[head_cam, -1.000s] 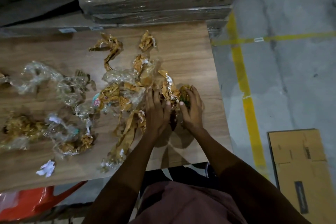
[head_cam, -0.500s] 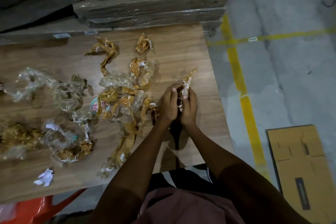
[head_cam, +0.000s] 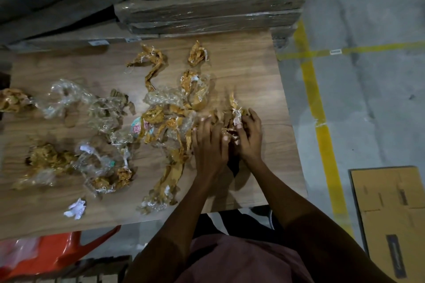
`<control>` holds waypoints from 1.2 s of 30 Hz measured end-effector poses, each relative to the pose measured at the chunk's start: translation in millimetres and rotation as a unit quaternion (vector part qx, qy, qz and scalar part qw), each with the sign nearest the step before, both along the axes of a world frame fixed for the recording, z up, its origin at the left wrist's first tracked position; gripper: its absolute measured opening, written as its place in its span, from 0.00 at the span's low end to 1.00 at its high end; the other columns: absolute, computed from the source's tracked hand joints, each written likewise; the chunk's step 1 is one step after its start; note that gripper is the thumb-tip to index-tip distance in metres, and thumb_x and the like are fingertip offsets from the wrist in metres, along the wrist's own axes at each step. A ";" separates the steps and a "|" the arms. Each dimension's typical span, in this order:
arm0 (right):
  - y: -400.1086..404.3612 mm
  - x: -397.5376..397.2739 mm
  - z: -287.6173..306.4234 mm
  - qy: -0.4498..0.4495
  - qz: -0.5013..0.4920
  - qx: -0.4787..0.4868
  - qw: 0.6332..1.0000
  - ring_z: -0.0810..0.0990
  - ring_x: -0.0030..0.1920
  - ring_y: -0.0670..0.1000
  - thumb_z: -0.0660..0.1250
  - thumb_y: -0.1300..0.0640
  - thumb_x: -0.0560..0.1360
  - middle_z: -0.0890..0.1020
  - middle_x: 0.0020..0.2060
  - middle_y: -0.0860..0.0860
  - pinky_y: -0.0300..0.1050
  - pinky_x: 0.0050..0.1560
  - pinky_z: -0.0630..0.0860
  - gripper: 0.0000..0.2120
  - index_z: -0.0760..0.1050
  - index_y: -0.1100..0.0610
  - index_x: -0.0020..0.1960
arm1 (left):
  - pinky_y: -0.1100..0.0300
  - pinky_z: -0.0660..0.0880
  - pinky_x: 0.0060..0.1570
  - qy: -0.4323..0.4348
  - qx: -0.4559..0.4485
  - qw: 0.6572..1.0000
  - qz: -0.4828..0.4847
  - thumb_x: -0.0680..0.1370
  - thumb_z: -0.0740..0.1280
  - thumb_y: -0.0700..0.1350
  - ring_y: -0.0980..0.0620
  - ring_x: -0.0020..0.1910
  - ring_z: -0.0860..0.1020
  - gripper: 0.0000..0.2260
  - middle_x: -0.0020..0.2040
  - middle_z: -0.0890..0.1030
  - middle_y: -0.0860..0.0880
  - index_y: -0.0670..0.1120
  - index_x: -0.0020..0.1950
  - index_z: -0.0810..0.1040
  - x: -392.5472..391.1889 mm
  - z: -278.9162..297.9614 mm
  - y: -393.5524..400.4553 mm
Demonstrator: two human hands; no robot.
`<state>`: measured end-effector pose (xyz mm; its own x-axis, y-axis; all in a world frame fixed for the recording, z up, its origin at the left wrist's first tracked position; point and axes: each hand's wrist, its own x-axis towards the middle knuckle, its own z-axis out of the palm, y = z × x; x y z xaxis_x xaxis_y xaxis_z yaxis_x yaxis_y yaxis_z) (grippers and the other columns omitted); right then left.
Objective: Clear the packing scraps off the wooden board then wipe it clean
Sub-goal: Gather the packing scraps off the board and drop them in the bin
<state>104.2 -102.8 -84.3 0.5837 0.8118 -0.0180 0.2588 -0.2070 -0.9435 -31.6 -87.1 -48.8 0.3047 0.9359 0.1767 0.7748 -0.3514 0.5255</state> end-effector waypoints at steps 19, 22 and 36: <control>11.0 -42.3 45.6 0.202 -0.065 0.052 0.976 0.77 0.63 0.51 0.64 0.53 0.77 0.77 0.62 0.51 0.51 0.64 0.75 0.21 0.70 0.58 0.68 | 0.44 0.69 0.71 -0.369 -0.240 0.898 0.024 0.82 0.55 0.56 0.50 0.72 0.71 0.26 0.71 0.73 0.44 0.40 0.74 0.69 22.8 14.3 19.9; 11.8 -48.5 53.7 0.233 -0.069 0.048 0.969 0.76 0.68 0.58 0.64 0.47 0.76 0.78 0.67 0.57 0.61 0.69 0.73 0.23 0.74 0.53 0.69 | 0.42 0.69 0.70 -0.397 -0.232 0.888 0.017 0.83 0.57 0.53 0.49 0.71 0.72 0.24 0.70 0.75 0.44 0.40 0.73 0.71 18.0 29.2 22.4; 31.9 -100.0 194.2 0.241 -0.112 0.185 0.946 0.79 0.64 0.60 0.62 0.52 0.77 0.80 0.63 0.63 0.55 0.64 0.77 0.23 0.74 0.64 0.68 | 0.50 0.69 0.69 -0.475 -0.121 0.865 -0.104 0.81 0.60 0.51 0.51 0.69 0.74 0.20 0.67 0.76 0.49 0.42 0.69 0.73 -24.2 156.1 53.9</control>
<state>4.2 -70.8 109.8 0.7380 0.6718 -0.0646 -0.2317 0.1623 -0.9592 -55.8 -33.2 107.2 0.2950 0.9231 0.2468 -0.1147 -0.2222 0.9682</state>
